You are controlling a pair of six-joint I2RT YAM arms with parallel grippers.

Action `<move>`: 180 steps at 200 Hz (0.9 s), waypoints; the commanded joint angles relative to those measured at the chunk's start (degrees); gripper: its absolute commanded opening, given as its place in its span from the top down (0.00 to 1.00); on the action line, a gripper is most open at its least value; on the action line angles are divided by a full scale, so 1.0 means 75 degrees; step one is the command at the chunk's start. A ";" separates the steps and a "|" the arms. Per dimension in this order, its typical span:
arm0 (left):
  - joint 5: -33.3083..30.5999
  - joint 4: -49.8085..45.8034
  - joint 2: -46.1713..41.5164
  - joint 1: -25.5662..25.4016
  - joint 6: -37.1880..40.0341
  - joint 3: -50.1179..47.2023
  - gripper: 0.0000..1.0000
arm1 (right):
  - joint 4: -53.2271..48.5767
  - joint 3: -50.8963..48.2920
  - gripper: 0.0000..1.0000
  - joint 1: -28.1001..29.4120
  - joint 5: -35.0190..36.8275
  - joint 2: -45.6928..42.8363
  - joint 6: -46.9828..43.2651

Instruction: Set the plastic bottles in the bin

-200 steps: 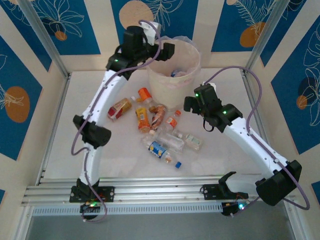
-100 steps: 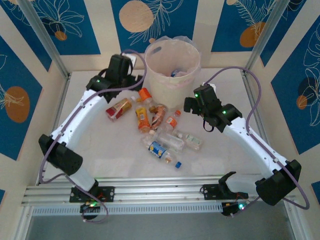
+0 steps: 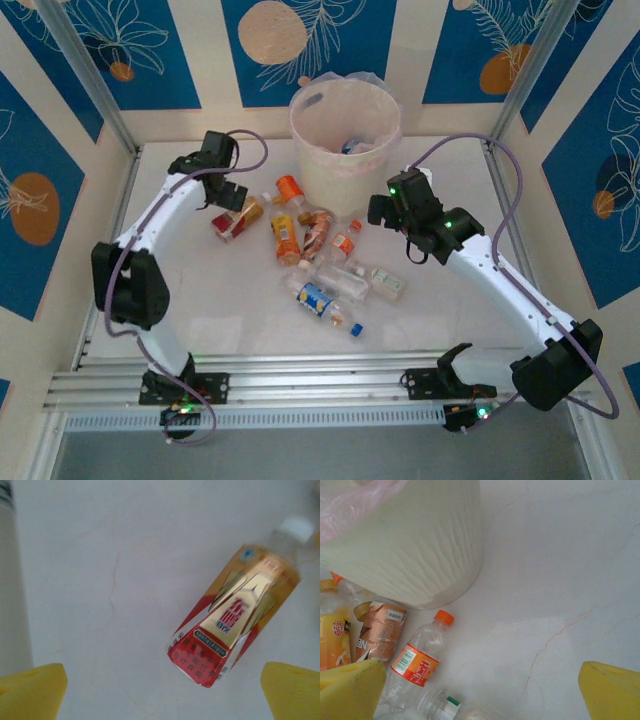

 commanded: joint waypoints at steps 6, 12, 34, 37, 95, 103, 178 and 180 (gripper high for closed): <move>0.0943 -0.0537 0.0614 0.0225 0.0604 0.0233 0.00 | -0.0099 0.0001 0.01 0.0053 0.0066 0.0050 0.0196; 0.0979 -0.0591 0.0757 0.0248 0.0648 0.0292 0.01 | -0.0099 0.0001 0.01 0.0053 0.0077 0.0058 0.0198; 0.1161 -0.0726 0.1255 0.0290 0.0777 0.0469 0.00 | -0.0129 0.0009 0.01 0.0053 0.0121 0.0060 0.0196; 0.1203 -0.0726 0.1311 0.0298 0.0795 0.0481 0.00 | -0.0136 0.0012 0.01 0.0053 0.0124 0.0058 0.0192; 0.1414 -0.0797 0.2073 0.0357 0.0905 0.0724 0.00 | -0.0118 0.0094 0.01 0.0053 0.0159 0.0115 0.0185; 0.1408 -0.0822 0.2179 0.0382 0.0909 0.0753 0.01 | -0.0136 0.0120 0.01 0.0053 0.0142 0.0135 0.0173; 0.1523 -0.0765 0.2821 0.0580 0.0794 0.0720 0.04 | -0.0126 0.0281 0.01 0.0053 0.0089 0.0355 0.0138; 0.1531 -0.0773 0.2823 0.0580 0.0784 0.0710 0.05 | -0.0127 0.0282 0.01 0.0047 0.0086 0.0349 0.0135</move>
